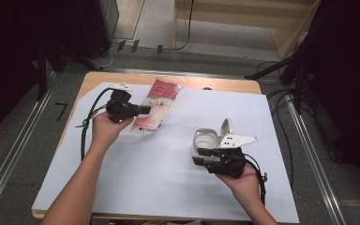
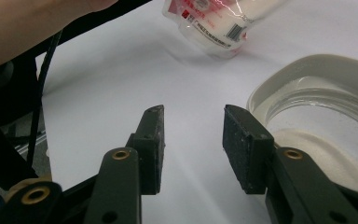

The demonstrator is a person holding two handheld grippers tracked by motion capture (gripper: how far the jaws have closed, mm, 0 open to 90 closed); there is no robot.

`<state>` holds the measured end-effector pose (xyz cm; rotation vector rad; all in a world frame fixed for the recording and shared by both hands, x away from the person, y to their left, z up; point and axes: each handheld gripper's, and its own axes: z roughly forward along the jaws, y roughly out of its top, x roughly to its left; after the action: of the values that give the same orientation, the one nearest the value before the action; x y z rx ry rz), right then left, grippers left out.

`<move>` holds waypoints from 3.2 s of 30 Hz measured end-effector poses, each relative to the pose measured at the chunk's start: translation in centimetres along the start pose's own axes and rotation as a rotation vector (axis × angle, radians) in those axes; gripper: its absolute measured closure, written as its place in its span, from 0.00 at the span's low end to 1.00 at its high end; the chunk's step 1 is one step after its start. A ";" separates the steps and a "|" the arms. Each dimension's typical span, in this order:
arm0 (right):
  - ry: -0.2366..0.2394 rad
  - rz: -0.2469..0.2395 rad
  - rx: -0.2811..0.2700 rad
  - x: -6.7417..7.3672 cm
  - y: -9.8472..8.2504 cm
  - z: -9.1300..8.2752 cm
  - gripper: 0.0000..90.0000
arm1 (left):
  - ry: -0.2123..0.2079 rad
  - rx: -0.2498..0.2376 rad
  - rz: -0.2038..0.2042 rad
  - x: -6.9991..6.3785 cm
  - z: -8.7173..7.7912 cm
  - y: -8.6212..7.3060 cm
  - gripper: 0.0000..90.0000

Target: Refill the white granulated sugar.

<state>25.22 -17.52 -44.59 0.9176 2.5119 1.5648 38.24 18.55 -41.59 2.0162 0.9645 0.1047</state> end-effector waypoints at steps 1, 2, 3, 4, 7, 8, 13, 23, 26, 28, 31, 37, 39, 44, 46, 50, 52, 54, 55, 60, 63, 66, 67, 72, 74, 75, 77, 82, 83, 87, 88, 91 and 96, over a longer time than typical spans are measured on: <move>-0.005 -0.004 0.002 0.0 0.0 0.0 0.66 | -0.001 -0.007 -0.004 0.0 0.0 -0.1 1.00; -0.006 -0.004 0.001 0.1 0.0 -0.1 0.66 | 0.002 -0.007 -0.007 0.1 -0.1 -0.2 0.99; -0.007 -0.003 0.002 0.1 0.0 -0.1 0.66 | -0.002 -0.010 -0.013 0.1 -0.2 -0.4 0.99; -0.009 -0.006 0.002 0.1 0.0 -0.1 0.66 | -0.010 -0.004 -0.013 0.2 -0.2 -0.5 0.99; -0.012 -0.008 0.009 0.1 0.0 0.0 0.65 | -0.013 0.008 -0.010 0.3 -0.6 -0.7 0.99; -0.013 -0.008 0.007 0.1 0.0 0.0 0.65 | -0.009 0.014 -0.019 0.2 -0.7 -0.8 0.98; -0.015 -0.014 0.006 0.1 0.0 0.1 0.65 | -0.001 0.031 -0.017 0.1 -1.3 -1.5 0.97; -0.013 -0.024 0.003 0.3 0.2 0.2 0.65 | -0.012 0.031 -0.001 0.0 -1.7 -2.4 0.96; -0.015 -0.031 0.001 0.3 0.3 0.3 0.65 | -0.005 0.033 0.002 0.0 -2.0 -2.8 0.95; -0.015 -0.035 -0.005 0.3 0.4 0.4 0.65 | -0.003 0.037 -0.004 0.2 -2.1 -3.0 0.95; -0.014 -0.039 -0.005 0.4 0.4 0.7 0.65 | -0.007 0.040 -0.010 0.3 -2.4 -3.3 0.95; -0.014 -0.044 0.000 0.3 0.5 0.8 0.65 | -0.008 0.024 -0.015 0.4 -2.6 -3.5 0.93; -0.014 -0.039 0.000 0.3 0.5 0.7 0.65 | -0.016 0.020 -0.003 0.3 -2.7 -3.5 0.92; -0.019 -0.039 0.004 0.2 0.4 0.7 0.65 | -0.015 0.011 0.000 0.2 -2.9 -3.5 0.89; -0.021 -0.037 0.006 0.2 0.4 0.7 0.65 | -0.018 0.014 0.005 0.1 -3.0 -3.6 0.88; -0.022 -0.035 0.009 0.2 0.4 0.7 0.65 | -0.020 0.014 -0.001 0.1 -3.1 -3.7 0.86; -0.024 -0.036 0.009 0.2 0.4 0.8 0.65 | -0.029 0.011 -0.008 0.2 -3.2 -3.8 0.83; -0.024 -0.039 0.007 0.2 0.4 0.8 0.65 | -0.018 0.014 -0.004 0.2 -3.2 -3.8 0.83; -0.024 -0.039 0.006 0.2 0.4 0.7 0.65 | -0.023 0.015 -0.003 0.2 -3.3 -3.9 0.82; -0.028 -0.038 0.008 0.1 0.4 0.8 0.65 | -0.005 0.007 0.020 0.1 -3.5 -4.1 0.77; -0.030 -0.039 0.008 0.1 0.4 0.7 0.65 | 0.001 0.005 0.028 0.2 -3.6 -4.2 0.75; -0.031 -0.038 0.010 0.1 0.4 0.7 0.65 | 0.005 0.003 0.036 0.3 -3.6 -4.2 0.72; -0.031 -0.037 0.011 0.1 0.4 0.7 0.65 | 0.007 -0.004 0.042 0.2 -3.6 -4.3 0.71; -0.032 -0.037 0.009 0.1 0.4 0.7 0.65 | 0.018 -0.024 0.051 0.2 -3.7 -4.3 0.65; -0.033 -0.039 0.009 0.1 0.4 0.7 0.65 | 0.013 -0.026 0.052 0.2 -3.7 -4.3 0.64; -0.032 -0.038 0.008 0.1 0.4 0.7 0.65 | 0.012 -0.028 0.046 0.2 -3.8 -4.3 0.63; -0.033 -0.038 0.007 0.1 0.4 0.7 0.65 | 0.005 -0.036 0.050 0.2 -4.0 -4.4 0.62; -0.033 -0.039 0.009 0.0 0.4 0.6 0.64 | 0.009 -0.046 0.051 0.2 -4.4 -4.7 0.62; -0.034 -0.040 0.010 -0.1 0.4 0.6 0.64 | 0.013 -0.046 0.054 0.3 -4.5 -4.7 0.61; -0.032 -0.035 0.010 -0.2 0.4 0.6 0.64 | 0.024 -0.055 0.060 0.1 -4.6 -4.7 0.60; -0.031 -0.034 0.009 -0.2 0.4 0.6 0.64 | 0.026 -0.058 0.061 0.1 -4.6 -4.7 0.59; -0.028 -0.034 0.010 -0.1 0.4 0.6 0.63 | 0.027 -0.052 0.072 0.0 -4.7 -4.7 0.58; -0.024 -0.035 0.009 0.0 0.4 0.5 0.63 | 0.035 -0.052 0.077 -0.2 -5.0 -4.8 0.58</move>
<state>25.56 -17.00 -44.49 0.8825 2.5068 1.5248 33.21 23.28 -42.04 2.0095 0.8966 0.2060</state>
